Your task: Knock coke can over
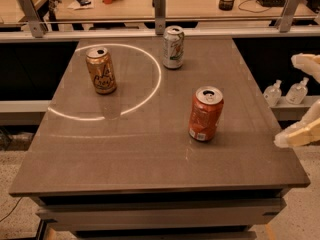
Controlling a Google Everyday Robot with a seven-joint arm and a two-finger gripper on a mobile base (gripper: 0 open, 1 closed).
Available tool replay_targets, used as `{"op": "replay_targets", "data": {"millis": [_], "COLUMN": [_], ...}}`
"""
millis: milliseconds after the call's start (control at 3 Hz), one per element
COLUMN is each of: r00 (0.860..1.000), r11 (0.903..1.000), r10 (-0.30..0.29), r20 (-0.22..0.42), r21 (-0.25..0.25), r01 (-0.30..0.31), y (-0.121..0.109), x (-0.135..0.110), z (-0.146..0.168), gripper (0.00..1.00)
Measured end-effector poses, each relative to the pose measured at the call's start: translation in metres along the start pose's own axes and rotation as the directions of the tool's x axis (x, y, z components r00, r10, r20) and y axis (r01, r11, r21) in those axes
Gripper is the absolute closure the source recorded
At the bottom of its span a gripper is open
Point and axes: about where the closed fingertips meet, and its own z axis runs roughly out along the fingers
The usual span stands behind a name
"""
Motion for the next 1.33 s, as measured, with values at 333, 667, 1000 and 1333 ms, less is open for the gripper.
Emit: {"op": "replay_targets", "data": {"millis": [333,667,1000,1333], "r00": [0.98,0.941,0.903,0.904], "r11": [0.9974,0.9923,0.9873,0.9873], "r10": [0.029,0.072,0.116,0.116], "r20": [0.199,0.332,0.412,0.412], "r21": [-0.071,-0.119,-0.147,-0.147], "r01": [-0.015,-0.034,-0.06,-0.06], "y": [0.02,0.035,0.04,0.04], "x": [-0.023,-0.038,-0.042,-0.042], "z": [0.017,0.032,0.05,0.05], "gripper": [0.0,0.0,0.0,0.0]}}
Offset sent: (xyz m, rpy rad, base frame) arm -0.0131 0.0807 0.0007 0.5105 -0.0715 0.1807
